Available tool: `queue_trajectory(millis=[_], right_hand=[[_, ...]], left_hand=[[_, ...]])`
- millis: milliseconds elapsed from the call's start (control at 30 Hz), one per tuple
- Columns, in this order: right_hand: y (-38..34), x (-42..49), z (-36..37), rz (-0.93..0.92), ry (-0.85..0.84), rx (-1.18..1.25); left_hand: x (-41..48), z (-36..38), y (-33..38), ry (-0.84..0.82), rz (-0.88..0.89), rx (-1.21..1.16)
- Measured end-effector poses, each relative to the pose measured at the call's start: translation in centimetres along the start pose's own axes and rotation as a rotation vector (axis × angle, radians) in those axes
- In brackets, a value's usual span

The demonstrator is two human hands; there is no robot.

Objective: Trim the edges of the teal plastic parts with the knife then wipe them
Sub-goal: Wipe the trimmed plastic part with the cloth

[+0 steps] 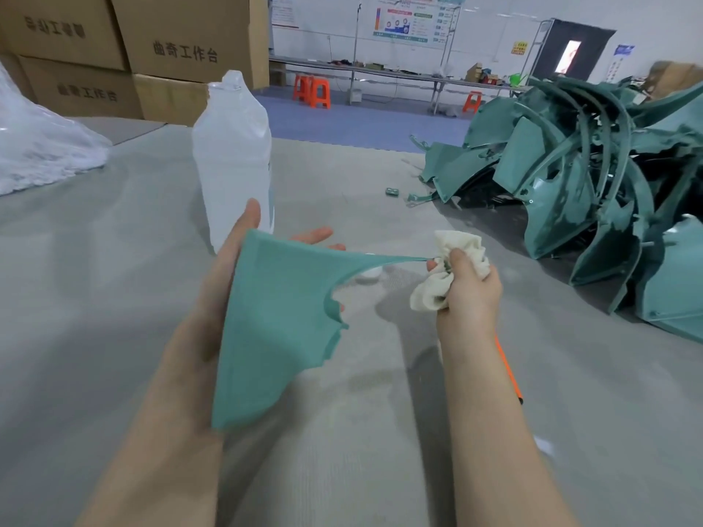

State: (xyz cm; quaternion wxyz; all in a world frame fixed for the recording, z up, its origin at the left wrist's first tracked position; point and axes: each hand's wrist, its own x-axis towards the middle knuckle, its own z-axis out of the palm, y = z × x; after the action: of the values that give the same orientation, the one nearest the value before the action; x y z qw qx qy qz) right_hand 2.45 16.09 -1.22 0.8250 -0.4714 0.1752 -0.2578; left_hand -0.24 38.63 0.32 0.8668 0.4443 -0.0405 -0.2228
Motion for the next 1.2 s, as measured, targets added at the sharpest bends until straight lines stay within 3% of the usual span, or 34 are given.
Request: queue_trajectory(millis=[133,267,367,500,567,633,733,867,1033,1133,1200], right_hand=[[-0.4,1.0,-0.4,-0.075,0.116,0.107],[-0.7,1.4,-0.7,-0.15,0.189,0.101],[-0.6,1.5,-0.8,-0.176,0.211,0.045],[-0.1,1.3,-1.0,-0.418,0.198,-0.607],[0.1,1.2,-1.0,-0.552,0.139,-0.923],[0.6,1.0,-0.6,-0.575,0.03,-1.215],[1.3,0.5,0.1,-0.525,-0.125,-1.364],[2.0,0.4,0.3,-0.587,-0.176,-1.265],[1.7,0.8,-0.2,-0.438,-0.049,-1.08],[-0.1,0.9,-0.7,-0.407,0.186,-0.703],[-1.8,0.3,-0.6,-0.492,0.268,-0.418]], left_hand=[[-0.9,0.4,-0.2,0.049,0.081,0.235],[-0.9,0.6,0.2,-0.087,0.055,0.267],[-0.3,0.4,-0.3,0.035,0.13,0.445],[0.4,0.4,-0.5,0.264,0.26,0.561],[0.1,0.4,-0.3,0.262,0.266,0.574],[0.1,0.4,-0.3,0.242,0.278,0.607],[0.0,0.6,-0.4,0.203,0.307,0.656],[-0.1,0.8,-0.3,0.18,0.32,0.71],[0.0,1.0,-0.4,0.168,0.314,0.8],[-0.3,0.7,-0.1,0.2,0.339,0.801],[-0.4,0.4,0.2,0.247,0.369,0.762]])
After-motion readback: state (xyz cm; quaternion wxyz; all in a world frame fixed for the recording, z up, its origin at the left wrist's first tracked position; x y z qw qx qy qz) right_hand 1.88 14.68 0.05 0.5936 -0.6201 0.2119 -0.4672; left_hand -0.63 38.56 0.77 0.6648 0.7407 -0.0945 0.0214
